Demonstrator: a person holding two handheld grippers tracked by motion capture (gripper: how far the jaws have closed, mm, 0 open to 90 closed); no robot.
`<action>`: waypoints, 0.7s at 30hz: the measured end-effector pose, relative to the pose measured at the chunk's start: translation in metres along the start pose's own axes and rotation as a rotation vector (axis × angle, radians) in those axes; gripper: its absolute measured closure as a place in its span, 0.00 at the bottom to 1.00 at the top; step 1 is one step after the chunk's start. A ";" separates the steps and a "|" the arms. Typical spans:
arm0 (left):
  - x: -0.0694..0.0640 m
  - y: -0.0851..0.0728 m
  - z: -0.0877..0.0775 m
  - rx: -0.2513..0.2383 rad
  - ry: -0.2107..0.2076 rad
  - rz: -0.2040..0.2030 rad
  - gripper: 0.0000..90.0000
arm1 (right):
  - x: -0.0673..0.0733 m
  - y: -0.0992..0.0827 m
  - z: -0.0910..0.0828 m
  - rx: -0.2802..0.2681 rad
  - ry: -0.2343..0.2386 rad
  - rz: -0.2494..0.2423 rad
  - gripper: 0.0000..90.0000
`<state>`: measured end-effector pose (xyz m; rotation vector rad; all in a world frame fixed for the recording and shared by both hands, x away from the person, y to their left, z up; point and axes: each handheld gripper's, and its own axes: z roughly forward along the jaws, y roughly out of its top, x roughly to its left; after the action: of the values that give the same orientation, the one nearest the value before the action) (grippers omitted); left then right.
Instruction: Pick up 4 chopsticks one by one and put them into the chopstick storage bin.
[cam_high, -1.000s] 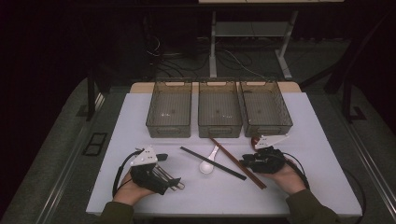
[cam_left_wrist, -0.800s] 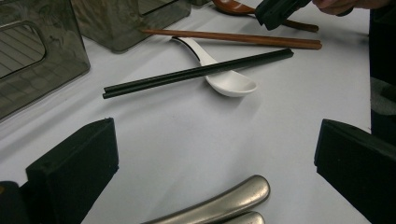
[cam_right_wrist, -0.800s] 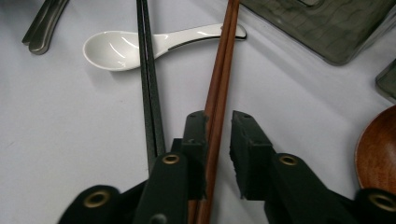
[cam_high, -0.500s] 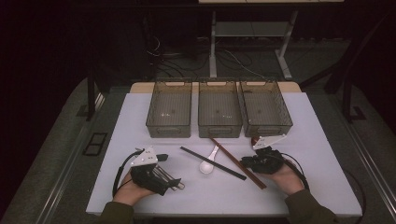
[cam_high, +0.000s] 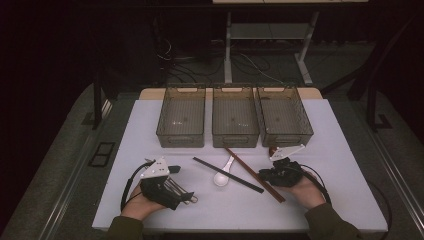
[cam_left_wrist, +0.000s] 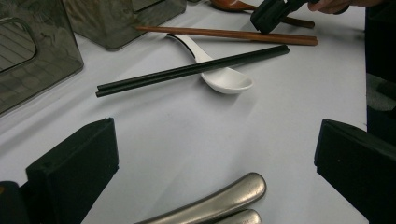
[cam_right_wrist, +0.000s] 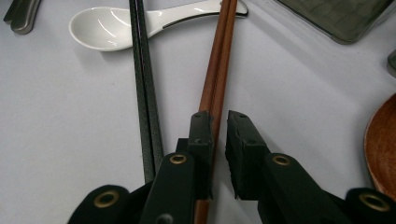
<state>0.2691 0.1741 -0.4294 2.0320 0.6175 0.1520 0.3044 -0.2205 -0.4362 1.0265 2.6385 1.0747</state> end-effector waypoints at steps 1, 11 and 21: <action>0.000 0.000 0.000 0.000 0.000 0.000 0.00 | 0.000 0.000 0.000 0.000 0.000 0.000 0.89; 0.000 0.000 0.000 0.000 -0.005 0.004 0.00 | -0.002 -0.002 0.004 0.018 -0.013 -0.011 0.90; 0.000 0.000 0.000 0.001 -0.005 0.005 0.00 | -0.001 -0.004 0.007 0.034 -0.025 -0.035 0.90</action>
<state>0.2688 0.1738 -0.4295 2.0346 0.6093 0.1496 0.3051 -0.2186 -0.4438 0.9900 2.6530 1.0072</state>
